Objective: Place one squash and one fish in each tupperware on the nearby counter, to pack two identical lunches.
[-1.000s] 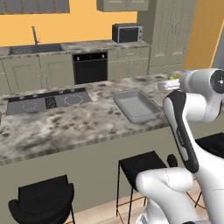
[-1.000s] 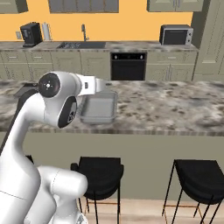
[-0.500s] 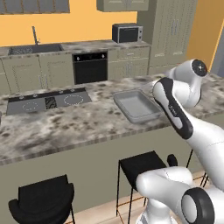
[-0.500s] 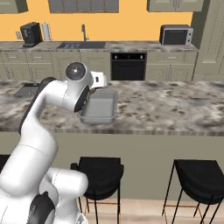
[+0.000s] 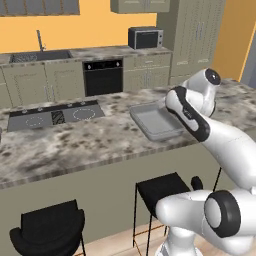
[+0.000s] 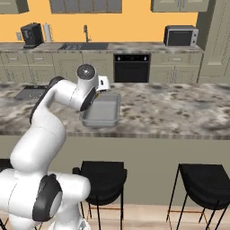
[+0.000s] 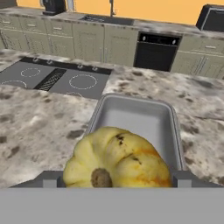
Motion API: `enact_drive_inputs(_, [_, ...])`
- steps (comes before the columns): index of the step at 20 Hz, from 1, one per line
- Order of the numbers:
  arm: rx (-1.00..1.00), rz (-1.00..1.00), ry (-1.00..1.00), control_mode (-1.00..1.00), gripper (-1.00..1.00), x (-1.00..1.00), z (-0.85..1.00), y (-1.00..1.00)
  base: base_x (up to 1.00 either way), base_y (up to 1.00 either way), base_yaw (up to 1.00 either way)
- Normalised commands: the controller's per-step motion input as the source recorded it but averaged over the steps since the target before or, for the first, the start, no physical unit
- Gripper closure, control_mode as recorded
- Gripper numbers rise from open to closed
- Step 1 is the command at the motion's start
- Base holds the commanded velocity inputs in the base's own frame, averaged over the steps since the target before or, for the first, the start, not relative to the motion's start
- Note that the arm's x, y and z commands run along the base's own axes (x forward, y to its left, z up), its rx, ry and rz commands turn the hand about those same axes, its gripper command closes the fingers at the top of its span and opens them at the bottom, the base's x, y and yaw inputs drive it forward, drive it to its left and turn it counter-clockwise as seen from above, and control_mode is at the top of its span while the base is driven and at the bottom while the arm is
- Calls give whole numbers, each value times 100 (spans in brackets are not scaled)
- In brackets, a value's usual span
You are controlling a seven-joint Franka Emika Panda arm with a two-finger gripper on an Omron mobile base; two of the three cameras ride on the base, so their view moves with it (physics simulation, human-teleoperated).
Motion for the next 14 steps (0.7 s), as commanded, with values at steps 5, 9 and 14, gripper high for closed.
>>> enact_drive_inputs(5, [-3,0,0,-100,100,53,-35,1,0,0,0])
enact_drive_inputs(9, [0,0,0,-100,100,49,-27,0,0,0,0])
enact_drive_inputs(14, [0,0,0,-100,100,40,-29,0,0,0,0])
